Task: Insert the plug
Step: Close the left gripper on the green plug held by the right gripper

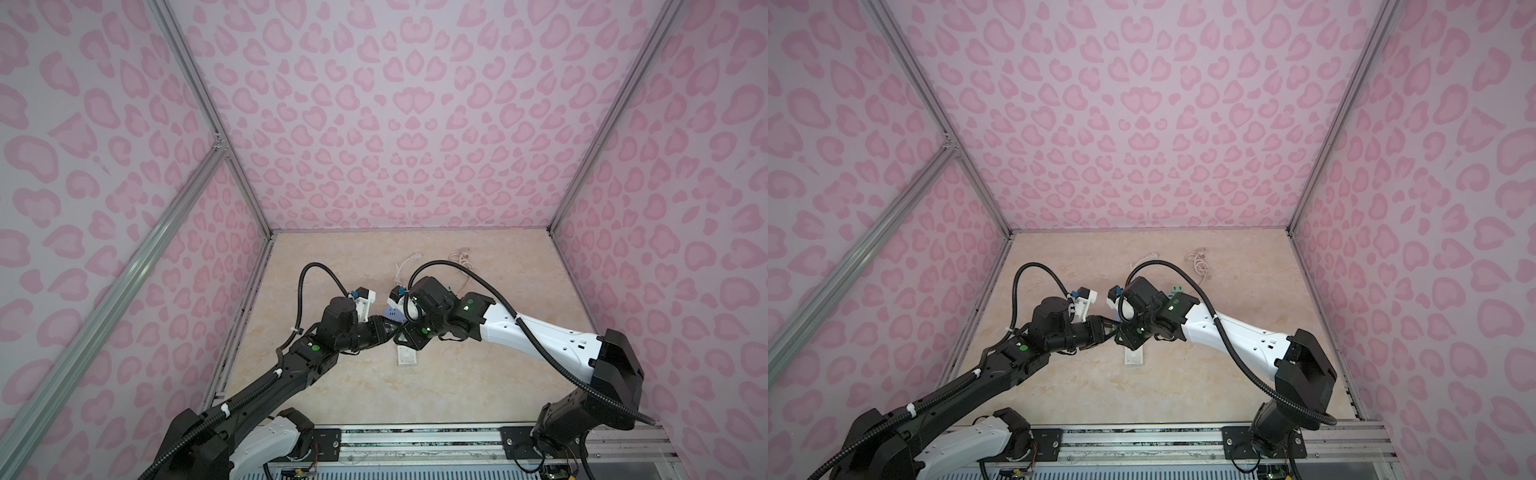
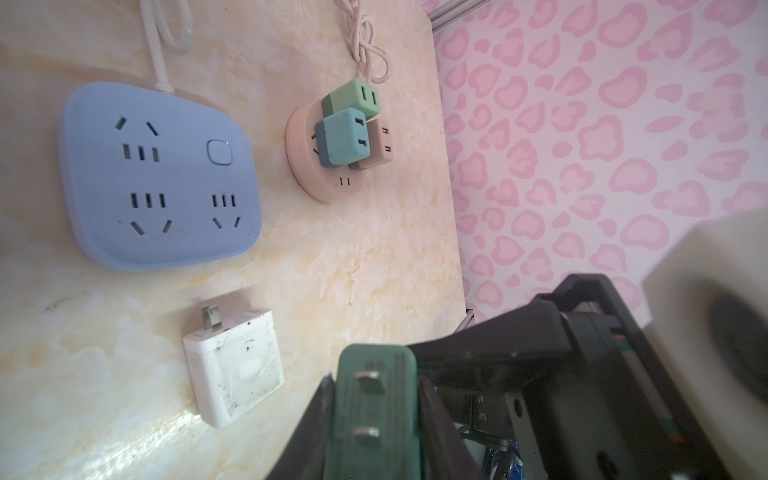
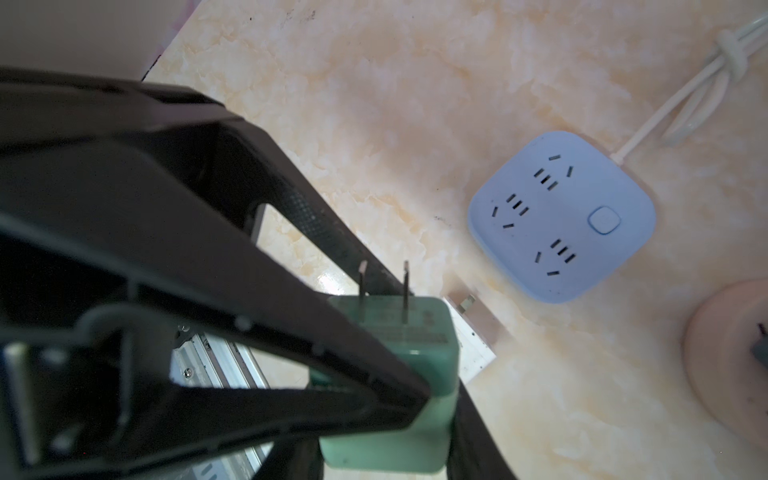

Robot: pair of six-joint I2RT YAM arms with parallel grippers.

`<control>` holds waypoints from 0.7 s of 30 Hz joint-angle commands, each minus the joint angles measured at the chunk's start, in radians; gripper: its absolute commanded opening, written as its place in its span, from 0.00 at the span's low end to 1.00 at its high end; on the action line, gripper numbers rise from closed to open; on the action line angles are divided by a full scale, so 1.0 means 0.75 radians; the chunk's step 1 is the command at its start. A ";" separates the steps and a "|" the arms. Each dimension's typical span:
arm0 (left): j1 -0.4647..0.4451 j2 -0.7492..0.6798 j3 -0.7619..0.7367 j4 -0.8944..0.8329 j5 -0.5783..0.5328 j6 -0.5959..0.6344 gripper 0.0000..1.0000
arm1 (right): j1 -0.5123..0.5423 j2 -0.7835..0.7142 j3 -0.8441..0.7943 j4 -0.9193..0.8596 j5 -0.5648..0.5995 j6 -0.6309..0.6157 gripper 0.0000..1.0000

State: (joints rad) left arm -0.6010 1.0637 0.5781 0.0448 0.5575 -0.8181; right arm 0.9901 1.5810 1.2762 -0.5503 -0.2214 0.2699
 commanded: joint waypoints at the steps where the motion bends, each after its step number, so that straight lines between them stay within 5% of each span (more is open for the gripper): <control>1: -0.002 0.007 -0.006 0.042 0.001 -0.022 0.03 | 0.002 0.017 0.006 0.152 -0.036 0.017 0.05; 6: -0.002 0.000 -0.019 0.038 -0.063 -0.052 0.03 | -0.002 0.025 0.007 0.167 -0.046 0.014 0.43; 11: 0.007 -0.006 0.008 -0.007 -0.136 -0.174 0.03 | -0.018 -0.060 -0.081 0.267 -0.044 0.019 0.71; 16: 0.030 -0.044 0.065 -0.111 -0.169 -0.397 0.03 | -0.024 -0.224 -0.214 0.450 0.016 0.039 0.75; 21: 0.038 -0.142 0.043 -0.051 -0.197 -0.652 0.02 | -0.033 -0.363 -0.531 0.982 0.172 0.119 0.71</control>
State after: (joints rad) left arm -0.5758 0.9859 0.6125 -0.0311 0.4343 -1.1568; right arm 0.9703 1.3350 0.9649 -0.0914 -0.1665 0.3180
